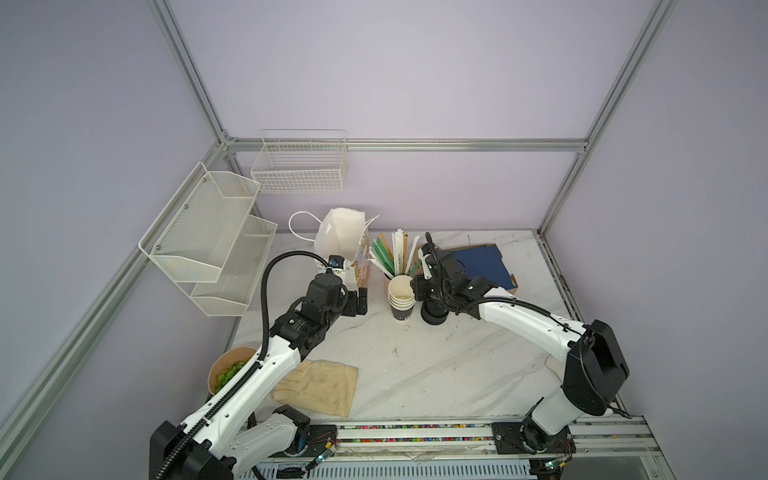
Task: Pack a coffee takeout order
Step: Pick up the coffee cup.
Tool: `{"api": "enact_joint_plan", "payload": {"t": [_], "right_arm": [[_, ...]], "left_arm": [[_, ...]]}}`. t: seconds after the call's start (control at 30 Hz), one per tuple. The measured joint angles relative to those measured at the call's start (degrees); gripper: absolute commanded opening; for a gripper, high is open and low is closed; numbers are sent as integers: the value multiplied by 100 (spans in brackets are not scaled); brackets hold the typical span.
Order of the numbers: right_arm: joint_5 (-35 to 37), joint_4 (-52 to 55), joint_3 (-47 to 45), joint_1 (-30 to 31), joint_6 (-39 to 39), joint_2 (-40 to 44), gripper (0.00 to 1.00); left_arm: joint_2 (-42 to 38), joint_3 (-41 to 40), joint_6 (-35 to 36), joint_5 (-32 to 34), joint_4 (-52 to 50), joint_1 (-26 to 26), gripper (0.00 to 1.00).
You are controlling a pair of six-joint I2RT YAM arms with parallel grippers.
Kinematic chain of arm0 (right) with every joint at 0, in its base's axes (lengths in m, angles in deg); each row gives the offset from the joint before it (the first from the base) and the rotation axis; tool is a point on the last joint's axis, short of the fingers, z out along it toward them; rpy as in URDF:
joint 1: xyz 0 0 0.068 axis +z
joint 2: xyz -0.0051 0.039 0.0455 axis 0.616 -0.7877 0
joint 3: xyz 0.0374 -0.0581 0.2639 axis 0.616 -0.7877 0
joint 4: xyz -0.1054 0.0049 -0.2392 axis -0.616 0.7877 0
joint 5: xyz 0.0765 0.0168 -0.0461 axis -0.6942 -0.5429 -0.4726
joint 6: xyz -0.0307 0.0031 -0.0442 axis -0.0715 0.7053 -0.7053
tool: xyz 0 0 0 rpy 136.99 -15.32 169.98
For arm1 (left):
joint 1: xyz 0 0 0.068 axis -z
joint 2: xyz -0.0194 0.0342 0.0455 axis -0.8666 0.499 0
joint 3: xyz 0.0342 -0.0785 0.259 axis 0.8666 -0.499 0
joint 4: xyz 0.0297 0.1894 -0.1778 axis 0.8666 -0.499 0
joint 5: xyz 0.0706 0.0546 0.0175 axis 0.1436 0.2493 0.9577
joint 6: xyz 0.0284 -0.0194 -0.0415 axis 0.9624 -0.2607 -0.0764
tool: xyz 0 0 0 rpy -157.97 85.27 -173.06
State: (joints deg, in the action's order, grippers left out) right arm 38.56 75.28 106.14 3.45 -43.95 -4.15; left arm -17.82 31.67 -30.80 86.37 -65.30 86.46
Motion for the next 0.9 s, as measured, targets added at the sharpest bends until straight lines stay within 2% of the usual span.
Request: {"api": "enact_joint_plan", "payload": {"t": [0.4, 0.9], "right_arm": [[61, 170, 282, 9, -15, -302, 20], [74, 227, 302, 11, -7, -411, 0]], "left_arm": [[122, 0, 103, -87, 321, 0, 100], [195, 0, 94, -391, 313, 0, 100]]}}
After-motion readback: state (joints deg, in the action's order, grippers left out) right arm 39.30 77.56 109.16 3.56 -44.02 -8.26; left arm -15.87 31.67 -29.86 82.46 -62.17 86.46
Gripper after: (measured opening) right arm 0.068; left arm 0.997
